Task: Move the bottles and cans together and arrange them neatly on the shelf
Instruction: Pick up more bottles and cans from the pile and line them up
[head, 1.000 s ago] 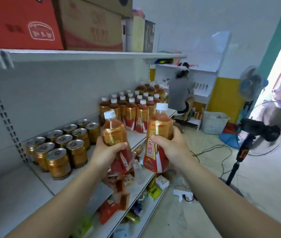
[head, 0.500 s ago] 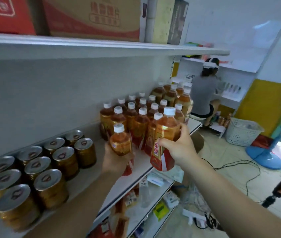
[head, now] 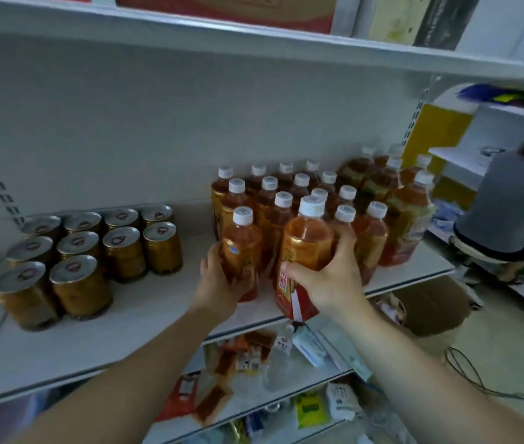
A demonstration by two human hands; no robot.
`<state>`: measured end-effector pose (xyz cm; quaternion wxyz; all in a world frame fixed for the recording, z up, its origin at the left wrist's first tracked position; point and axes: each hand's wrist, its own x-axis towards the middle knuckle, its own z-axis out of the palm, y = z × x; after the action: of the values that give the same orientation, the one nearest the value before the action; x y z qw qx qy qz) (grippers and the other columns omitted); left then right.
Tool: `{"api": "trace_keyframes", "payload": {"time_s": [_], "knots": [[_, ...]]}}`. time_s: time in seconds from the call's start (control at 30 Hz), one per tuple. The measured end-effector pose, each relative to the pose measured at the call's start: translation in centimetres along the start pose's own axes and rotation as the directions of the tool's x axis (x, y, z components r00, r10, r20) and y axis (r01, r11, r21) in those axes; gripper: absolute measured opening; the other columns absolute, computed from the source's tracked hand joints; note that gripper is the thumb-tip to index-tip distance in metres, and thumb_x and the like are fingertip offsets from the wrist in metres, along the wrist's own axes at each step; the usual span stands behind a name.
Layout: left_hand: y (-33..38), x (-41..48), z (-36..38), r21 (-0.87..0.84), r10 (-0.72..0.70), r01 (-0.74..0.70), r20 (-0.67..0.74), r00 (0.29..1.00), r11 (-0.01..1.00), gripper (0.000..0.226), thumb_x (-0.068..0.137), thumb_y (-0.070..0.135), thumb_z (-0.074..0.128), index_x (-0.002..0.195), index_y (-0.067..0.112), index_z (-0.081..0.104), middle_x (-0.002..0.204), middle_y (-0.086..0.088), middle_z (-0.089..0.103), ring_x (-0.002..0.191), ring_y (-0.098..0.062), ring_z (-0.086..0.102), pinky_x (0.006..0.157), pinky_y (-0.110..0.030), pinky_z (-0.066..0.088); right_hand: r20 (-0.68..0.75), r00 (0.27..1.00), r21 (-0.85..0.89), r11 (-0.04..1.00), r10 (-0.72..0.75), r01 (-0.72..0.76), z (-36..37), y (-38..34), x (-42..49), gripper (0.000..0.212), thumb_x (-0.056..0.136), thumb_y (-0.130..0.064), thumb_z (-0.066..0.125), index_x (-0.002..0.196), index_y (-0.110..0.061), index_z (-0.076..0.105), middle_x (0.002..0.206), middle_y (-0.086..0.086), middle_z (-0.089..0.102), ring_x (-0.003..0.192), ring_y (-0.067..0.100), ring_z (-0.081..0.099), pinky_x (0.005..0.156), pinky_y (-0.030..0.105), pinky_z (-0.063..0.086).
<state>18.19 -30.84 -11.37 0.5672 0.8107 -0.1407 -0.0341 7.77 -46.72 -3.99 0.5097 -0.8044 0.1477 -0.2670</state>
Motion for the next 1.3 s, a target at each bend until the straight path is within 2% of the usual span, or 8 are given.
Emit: {"api": "trace_keyframes", "payload": {"time_s": [0.17,0.4,0.63,0.73,0.87,0.97,1.1,1.3], "knots": [[0.3,1.5,1.7,0.16,0.013,0.001,-0.082,0.997,0.987,0.094,0.075,0.03,0.077,0.146,0.021,0.017,0.141,-0.008,0.026,0.122,-0.027,0.041,0.091,-0.03,0.033,0.029,0.999,-0.056,0.998,-0.019,0.021,-0.5,0.8,-0.1,0.078,0.056,-0.037,0.088,0.115,-0.041,0.037,0.109,-0.026,0.042,0.102,0.002,0.047,0.087,0.024,0.037],[0.0,4.0,1.4,0.118,-0.008,0.009,-0.006,1.0,0.993,0.097,0.07,0.036,0.078,0.143,0.03,0.016,0.138,-0.002,0.045,0.12,-0.026,0.05,0.097,-0.049,0.046,0.048,0.999,-0.103,0.994,0.026,-0.021,0.5,1.2,-0.7,0.092,0.055,-0.041,0.085,0.132,-0.028,0.037,0.127,-0.007,0.04,0.122,0.016,0.043,0.104,0.044,0.04],[-1.0,1.4,-2.5,0.025,-0.007,0.004,0.145,0.989,1.0,0.091,0.071,0.021,0.079,0.142,0.03,0.023,0.128,0.01,0.04,0.121,-0.012,0.04,0.087,-0.029,0.039,0.009,1.0,-0.204,0.979,0.021,-0.019,2.6,1.3,-1.7,0.09,0.058,-0.045,0.084,0.134,-0.027,0.04,0.123,-0.009,0.041,0.122,0.015,0.04,0.104,0.038,0.035],[-1.1,-2.9,-2.9,0.082,0.048,-0.082,0.353,0.934,0.993,0.102,0.059,0.038,0.083,0.141,0.04,0.023,0.132,0.017,0.041,0.124,-0.005,0.039,0.092,-0.025,0.039,0.008,1.0,-0.214,0.977,0.026,-0.023,4.6,1.2,-2.4,0.087,0.059,-0.045,0.085,0.131,-0.023,0.041,0.128,-0.002,0.043,0.122,0.019,0.043,0.104,0.038,0.038],[0.3,-4.8,-0.1,0.091,0.022,-0.043,0.222,0.975,0.995,0.092,0.056,0.039,0.083,0.133,0.034,0.033,0.113,0.01,0.059,0.101,-0.01,0.059,0.082,-0.032,0.054,0.063,0.998,-0.239,0.971,0.023,-0.008,6.0,0.6,-2.5,0.088,0.065,-0.043,0.085,0.136,-0.017,0.04,0.134,0.003,0.042,0.127,0.021,0.04,0.104,0.036,0.038],[0.5,-4.5,1.0,0.082,-0.027,0.017,0.128,0.991,0.997,0.079,0.066,0.036,0.079,0.133,0.03,0.039,0.115,0.008,0.061,0.105,-0.013,0.059,0.087,-0.033,0.052,0.138,0.98,-0.269,0.947,-0.142,0.175,3.7,-0.5,-1.2,0.076,0.07,-0.045,0.08,0.132,-0.017,0.046,0.134,0.005,0.045,0.128,0.023,0.04,0.107,0.038,0.037],[0.6,-3.3,2.1,0.149,-0.053,0.039,0.091,0.994,0.988,0.092,0.075,0.027,0.073,0.149,0.028,0.018,0.142,0.001,0.039,0.124,-0.02,0.045,0.103,-0.039,0.041,0.184,0.88,-0.398,0.785,-0.439,0.475,-0.4,-3.4,4.1,0.066,0.075,-0.06,0.062,0.127,-0.02,0.054,0.127,0.007,0.05,0.12,0.029,0.043,0.098,0.036,0.034],[0.4,-2.1,3.9,0.224,-0.118,0.117,-0.006,0.993,0.968,0.116,0.065,0.037,0.079,0.149,0.033,-0.001,0.151,0.002,0.016,0.133,-0.024,0.031,0.101,-0.033,0.032,0.573,0.819,-0.654,0.58,-0.038,0.485,-1.6,-3.3,11.1,0.102,0.061,-0.094,0.027,0.147,-0.04,0.025,0.155,0.0,0.028,0.142,0.031,0.023,0.112,0.051,0.023]]}}
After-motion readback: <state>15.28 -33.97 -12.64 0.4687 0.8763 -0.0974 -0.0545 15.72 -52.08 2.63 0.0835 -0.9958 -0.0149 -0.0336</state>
